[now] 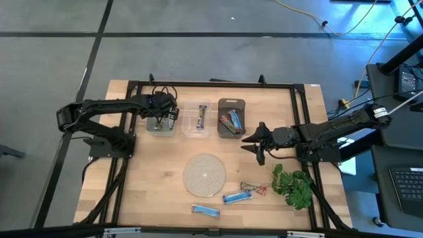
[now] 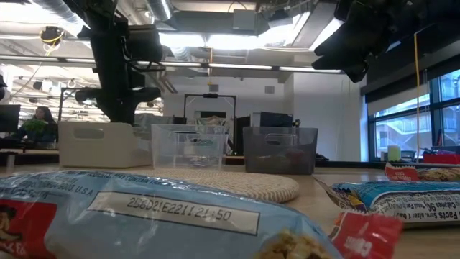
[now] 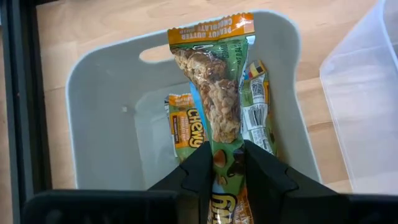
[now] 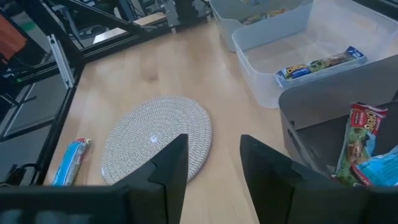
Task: Pick and place Granola Bars by type
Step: Put the yellow granola bar into the gray bin, then put the red granola bar into the black bin
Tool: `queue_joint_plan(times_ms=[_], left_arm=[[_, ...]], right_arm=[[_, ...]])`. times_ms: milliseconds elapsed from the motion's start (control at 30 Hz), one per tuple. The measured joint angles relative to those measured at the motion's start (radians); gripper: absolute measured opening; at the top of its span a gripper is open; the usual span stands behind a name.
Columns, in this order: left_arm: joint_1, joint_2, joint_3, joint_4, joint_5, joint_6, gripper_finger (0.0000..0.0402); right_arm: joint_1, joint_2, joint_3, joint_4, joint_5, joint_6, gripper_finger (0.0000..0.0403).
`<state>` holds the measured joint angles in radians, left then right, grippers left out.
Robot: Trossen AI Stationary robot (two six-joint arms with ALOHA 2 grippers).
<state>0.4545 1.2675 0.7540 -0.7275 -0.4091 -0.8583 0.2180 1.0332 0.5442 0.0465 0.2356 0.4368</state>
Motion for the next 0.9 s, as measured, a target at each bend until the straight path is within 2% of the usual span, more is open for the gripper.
queue_joint_plan(times_ms=[133, 267, 433, 533, 600, 700, 800, 900], left_arm=[[0.0, 0.0, 0.0, 0.003, 0.013, 0.005, 0.008], [0.0, 0.0, 0.0, 0.003, 0.017, 0.007, 0.0104], [-0.001, 0.0, 0.0, 0.003, 0.022, 0.008, 0.0145], [-0.008, -0.014, 0.01, 0.0, 0.082, 0.036, 0.0161], [-0.039, -0.04, 0.032, 0.029, 0.136, 0.085, 0.0166], [-0.119, -0.09, 0.046, 0.13, 0.15, 0.099, 0.017], [-0.213, -0.142, 0.046, 0.245, 0.149, 0.154, 0.017], [-0.308, -0.169, 0.048, 0.289, 0.151, 0.182, 0.0167]], right_arm=[[0.0, 0.0, 0.0, -0.007, 0.0, -0.027, 0.0149], [0.0, 0.0, 0.012, -0.041, 0.0, -0.04, 0.0149], [0.002, 0.0, 0.129, -0.259, -0.001, -0.053, 0.0149], [0.011, 0.004, 0.238, -0.452, -0.011, -0.055, 0.0149], [0.028, 0.011, 0.306, -0.577, -0.016, -0.056, 0.0149], [0.061, 0.031, 0.387, -0.711, -0.019, -0.054, 0.0149], [0.1, 0.059, 0.421, -0.755, -0.019, -0.053, 0.0149], [0.143, 0.097, 0.422, -0.759, -0.019, -0.052, 0.0149]])
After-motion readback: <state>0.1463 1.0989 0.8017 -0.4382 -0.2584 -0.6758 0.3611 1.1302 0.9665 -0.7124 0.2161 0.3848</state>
